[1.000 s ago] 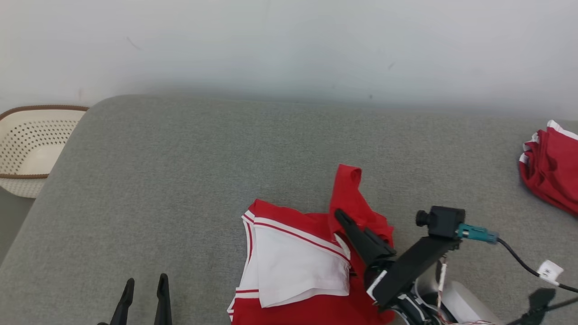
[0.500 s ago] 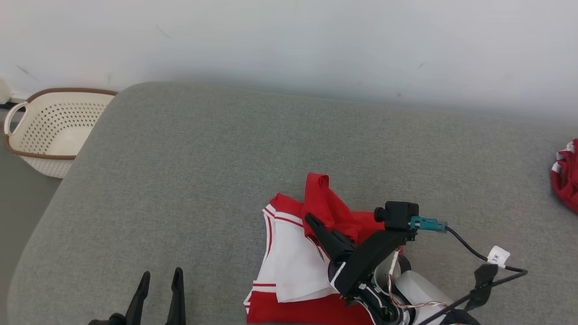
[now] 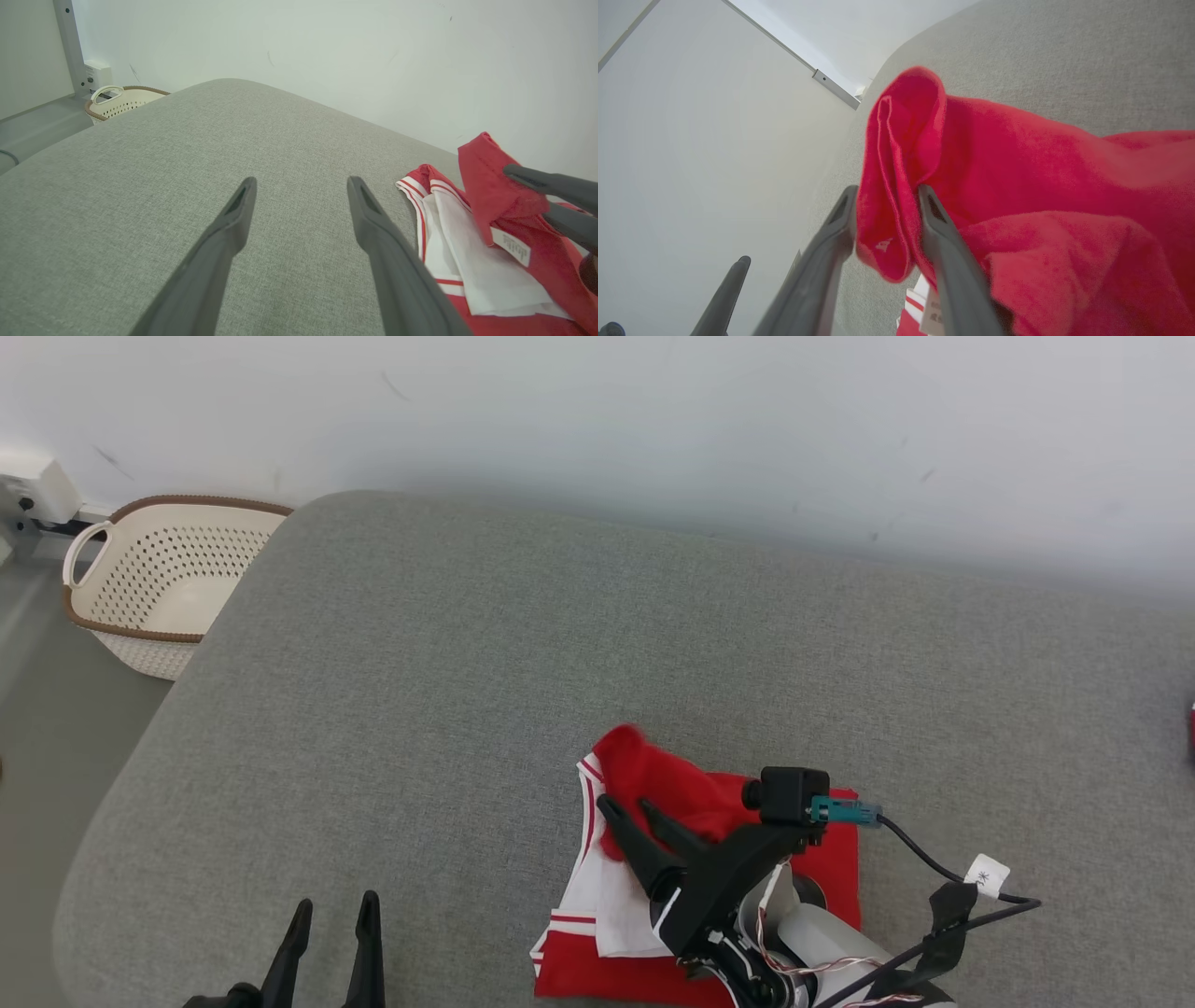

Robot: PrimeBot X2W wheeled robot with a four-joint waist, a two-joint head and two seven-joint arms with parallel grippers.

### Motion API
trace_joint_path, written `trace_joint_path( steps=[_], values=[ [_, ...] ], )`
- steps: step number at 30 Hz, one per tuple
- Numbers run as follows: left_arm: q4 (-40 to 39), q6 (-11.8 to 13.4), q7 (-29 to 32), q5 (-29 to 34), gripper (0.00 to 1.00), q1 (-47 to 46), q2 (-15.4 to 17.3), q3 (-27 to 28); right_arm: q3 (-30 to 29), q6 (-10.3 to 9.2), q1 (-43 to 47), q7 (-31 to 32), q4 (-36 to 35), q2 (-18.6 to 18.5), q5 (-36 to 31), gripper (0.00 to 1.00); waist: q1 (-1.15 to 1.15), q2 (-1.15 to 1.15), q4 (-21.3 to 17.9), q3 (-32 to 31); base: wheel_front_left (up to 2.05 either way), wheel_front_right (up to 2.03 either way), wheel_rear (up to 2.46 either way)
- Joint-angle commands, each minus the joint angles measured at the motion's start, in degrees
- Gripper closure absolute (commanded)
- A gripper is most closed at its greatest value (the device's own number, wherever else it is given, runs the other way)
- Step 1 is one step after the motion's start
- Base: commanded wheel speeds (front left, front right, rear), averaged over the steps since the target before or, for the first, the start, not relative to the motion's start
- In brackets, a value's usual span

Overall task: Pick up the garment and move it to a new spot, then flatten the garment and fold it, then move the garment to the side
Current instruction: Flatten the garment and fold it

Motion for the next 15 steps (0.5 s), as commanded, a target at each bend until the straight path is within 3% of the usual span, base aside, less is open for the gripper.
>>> trace_joint_path(
  steps=[1, 7, 15],
  values=[
    [0.15, -0.22, -0.21, 0.35, 0.00, -0.03, 0.03, 0.35, 0.69, 0.02, -0.90, -0.70, -0.62, -0.27, 0.82, 0.00, -0.01, 0.00, -0.19, -0.05, 0.00, 0.00, 0.00],
    [0.07, 0.09, -0.21, 0.53, 0.00, 0.22, 0.03, 0.66, 1.86, 0.02, -0.96, -3.91, -5.57, -2.27, 2.76, 0.00, -0.01, 0.00, -1.14, -0.47, 0.00, 0.00, 0.00],
    [-0.49, 0.42, -0.21, 0.86, 0.00, 1.21, 0.04, 1.30, 0.01, 0.02, -0.61, -9.31, -13.32, -9.07, 2.76, 0.00, -0.01, 0.00, -2.73, -1.13, 0.00, 0.00, 0.00]
  ],
)
